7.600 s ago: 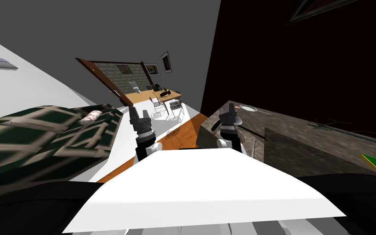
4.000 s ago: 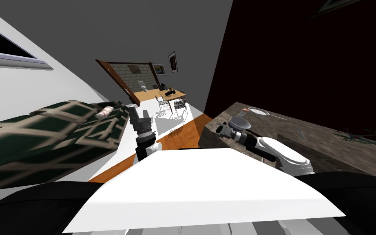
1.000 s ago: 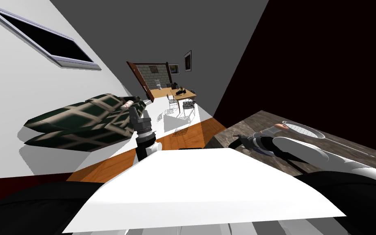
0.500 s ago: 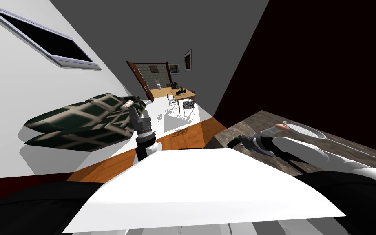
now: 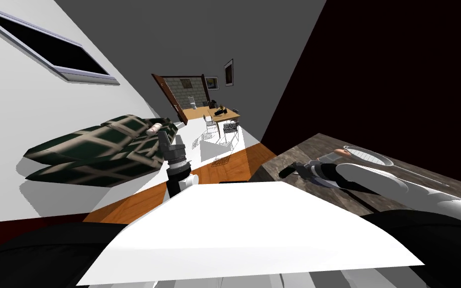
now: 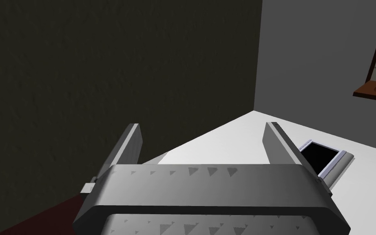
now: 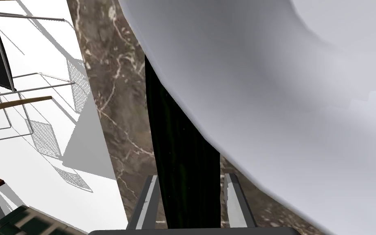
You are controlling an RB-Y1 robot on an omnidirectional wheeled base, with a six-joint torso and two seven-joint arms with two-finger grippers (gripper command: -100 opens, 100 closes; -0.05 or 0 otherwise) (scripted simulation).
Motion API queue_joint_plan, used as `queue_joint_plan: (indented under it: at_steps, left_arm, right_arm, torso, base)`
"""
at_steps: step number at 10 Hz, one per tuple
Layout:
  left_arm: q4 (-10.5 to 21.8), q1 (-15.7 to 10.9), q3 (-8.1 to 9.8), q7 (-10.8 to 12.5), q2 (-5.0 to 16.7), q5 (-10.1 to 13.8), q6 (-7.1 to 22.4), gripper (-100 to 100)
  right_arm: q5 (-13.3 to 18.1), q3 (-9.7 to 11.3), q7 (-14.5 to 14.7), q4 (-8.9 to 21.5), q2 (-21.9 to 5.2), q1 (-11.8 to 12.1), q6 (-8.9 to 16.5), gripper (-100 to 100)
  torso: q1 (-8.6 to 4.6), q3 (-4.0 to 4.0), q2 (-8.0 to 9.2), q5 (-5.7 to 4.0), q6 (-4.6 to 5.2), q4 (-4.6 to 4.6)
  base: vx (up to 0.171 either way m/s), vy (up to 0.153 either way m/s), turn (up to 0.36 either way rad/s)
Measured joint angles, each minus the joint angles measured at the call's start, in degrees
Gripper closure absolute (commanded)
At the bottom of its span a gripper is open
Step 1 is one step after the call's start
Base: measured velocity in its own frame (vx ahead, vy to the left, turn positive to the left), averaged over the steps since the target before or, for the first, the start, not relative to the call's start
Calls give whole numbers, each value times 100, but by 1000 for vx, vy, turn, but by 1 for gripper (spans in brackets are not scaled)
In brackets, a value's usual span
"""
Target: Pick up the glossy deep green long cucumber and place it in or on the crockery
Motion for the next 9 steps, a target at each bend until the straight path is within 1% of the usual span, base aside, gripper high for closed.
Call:
queue_joint_plan:
  at_steps: [1,2,3,4,5,6,8,9]
  left_arm:
    - [0,0,0,0,0,0,0,0]
    - [0,-1,0,0,0,0,0,0]
    - [0,-1,-1,0,0,0,0,0]
    - [0,-1,-1,0,-1,0,0,0]
    - [0,-2,-1,0,-1,0,0,0]
    - [0,-2,-1,0,-1,0,0,0]
    - [0,-2,-2,0,-1,0,0,0]
    - [0,-2,-2,0,-1,0,1,0]
  right_arm:
    - [-2,-33,36,32,-35,-115,25,100]
    - [-27,-179,56,-4,-97,-147,36,100]
    - [-1,-164,7,-4,-159,-285,46,100]
    - [16,-147,-19,12,-202,-450,72,100]
    - [-38,-234,10,30,-257,-547,70,100]
    - [-108,-420,74,-5,-276,-491,52,100]
    - [-109,-458,95,-9,-344,-695,75,100]
    - [-167,-461,139,55,-397,-855,60,100]
  torso:
    - [2,9,15,-3,3,3]
    - [16,24,39,3,4,10]
    - [23,28,43,2,3,13]
    - [37,30,46,6,1,15]
    - [47,45,72,11,2,22]
    - [51,52,80,13,4,26]
    - [67,58,88,18,-7,31]
    - [66,65,98,20,-6,35]
  base:
    - [-181,50,-31]
    - [-165,58,-17]
    - [-165,89,-11]
    - [-242,108,-2]
    - [-224,104,5]
    - [-200,103,-5]
    - [-255,131,32]
    - [-261,142,42]
